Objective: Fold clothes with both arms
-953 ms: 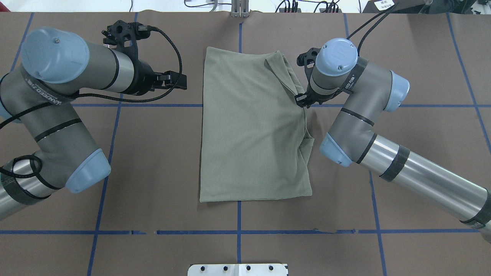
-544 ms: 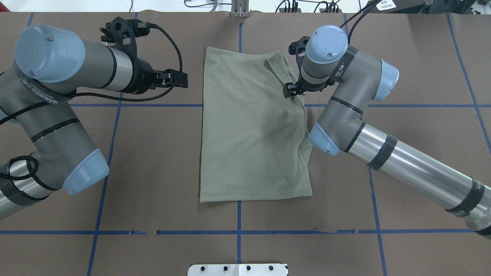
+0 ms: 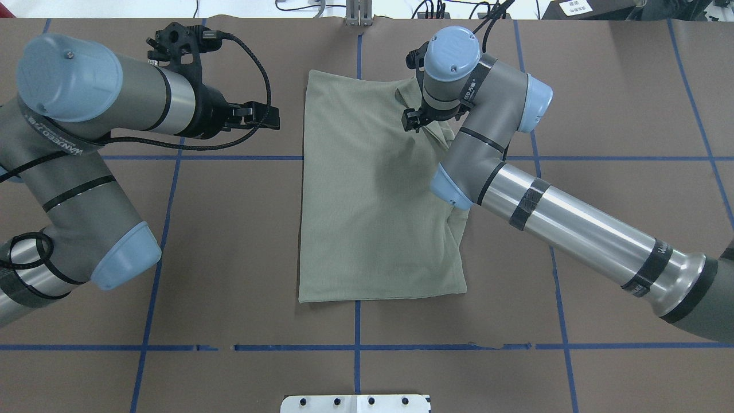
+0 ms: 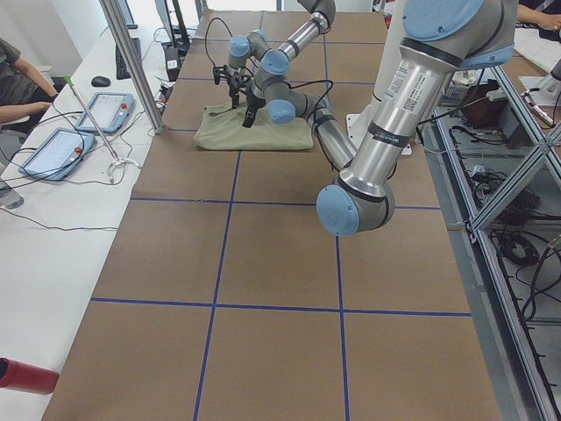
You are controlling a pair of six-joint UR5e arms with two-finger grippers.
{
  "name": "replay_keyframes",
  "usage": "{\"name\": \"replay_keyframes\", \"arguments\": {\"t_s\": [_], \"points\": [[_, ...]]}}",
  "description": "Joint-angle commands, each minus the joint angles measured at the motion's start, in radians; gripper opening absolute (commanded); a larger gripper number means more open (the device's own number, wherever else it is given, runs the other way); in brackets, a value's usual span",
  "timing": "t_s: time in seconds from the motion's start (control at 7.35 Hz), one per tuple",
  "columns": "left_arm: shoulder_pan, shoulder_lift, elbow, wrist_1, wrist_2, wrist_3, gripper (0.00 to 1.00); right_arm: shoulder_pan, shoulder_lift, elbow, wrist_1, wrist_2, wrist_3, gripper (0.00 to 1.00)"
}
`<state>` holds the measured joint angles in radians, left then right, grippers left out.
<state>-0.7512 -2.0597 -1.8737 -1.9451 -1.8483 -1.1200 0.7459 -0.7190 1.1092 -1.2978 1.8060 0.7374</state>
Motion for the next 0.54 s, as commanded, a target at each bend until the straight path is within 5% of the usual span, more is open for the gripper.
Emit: {"name": "replay_keyframes", "arguments": {"t_s": [0.0,0.41], "points": [[0.0,-0.002,-0.007,0.0,0.0,0.0,1.0,0.001,-0.005,-0.018,-0.008,0.007,-0.035,1.0],[0.0,-0.002,-0.013,0.0,-0.002,0.0,1.0,0.015,-0.005,-0.025,-0.049,0.016,-0.067,1.0]]}}
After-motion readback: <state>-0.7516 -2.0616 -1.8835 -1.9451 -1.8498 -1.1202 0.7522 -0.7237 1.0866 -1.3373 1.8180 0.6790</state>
